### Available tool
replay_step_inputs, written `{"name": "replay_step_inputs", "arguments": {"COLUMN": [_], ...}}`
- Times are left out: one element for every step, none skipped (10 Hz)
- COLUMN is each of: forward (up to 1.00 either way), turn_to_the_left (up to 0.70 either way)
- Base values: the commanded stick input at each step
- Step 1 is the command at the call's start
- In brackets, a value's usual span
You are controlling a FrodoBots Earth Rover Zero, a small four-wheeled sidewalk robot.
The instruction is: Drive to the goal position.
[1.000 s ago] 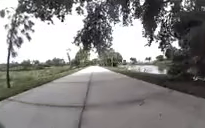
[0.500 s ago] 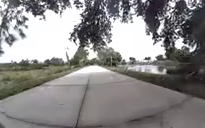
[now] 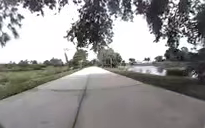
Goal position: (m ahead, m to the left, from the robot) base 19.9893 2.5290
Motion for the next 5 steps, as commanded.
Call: {"name": "replay_step_inputs", "arguments": {"forward": [0.85, 0.85, 0.85, 0.85, 0.85], "turn_to_the_left": [0.0, 0.12, 0.34, 0.34, 0.34]}}
